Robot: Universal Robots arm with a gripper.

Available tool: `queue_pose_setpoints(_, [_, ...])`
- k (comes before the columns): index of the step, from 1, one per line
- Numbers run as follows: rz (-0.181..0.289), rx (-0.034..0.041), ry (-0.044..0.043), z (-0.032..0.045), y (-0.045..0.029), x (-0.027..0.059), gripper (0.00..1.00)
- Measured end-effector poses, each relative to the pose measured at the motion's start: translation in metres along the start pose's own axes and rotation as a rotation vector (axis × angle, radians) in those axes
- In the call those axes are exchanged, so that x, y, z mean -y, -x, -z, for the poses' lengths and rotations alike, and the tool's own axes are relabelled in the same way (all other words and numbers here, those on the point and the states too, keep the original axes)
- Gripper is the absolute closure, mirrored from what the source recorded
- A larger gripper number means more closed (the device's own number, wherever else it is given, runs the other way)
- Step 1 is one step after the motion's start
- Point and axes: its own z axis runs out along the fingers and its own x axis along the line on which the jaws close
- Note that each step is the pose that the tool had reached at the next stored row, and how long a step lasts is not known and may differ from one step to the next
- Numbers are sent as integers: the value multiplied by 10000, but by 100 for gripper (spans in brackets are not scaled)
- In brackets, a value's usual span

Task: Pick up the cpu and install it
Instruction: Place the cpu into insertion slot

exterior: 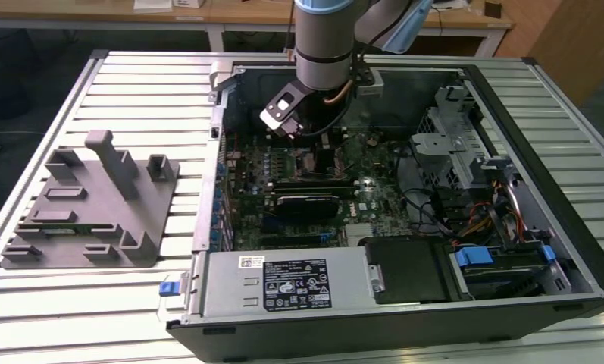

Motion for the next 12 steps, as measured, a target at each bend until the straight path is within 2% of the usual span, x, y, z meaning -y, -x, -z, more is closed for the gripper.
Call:
queue_pose_setpoints(5, [-2,0,-1,4,0,0,38])
queue_pose_setpoints(12, [-2,-1,-1,66,2,-3,38])
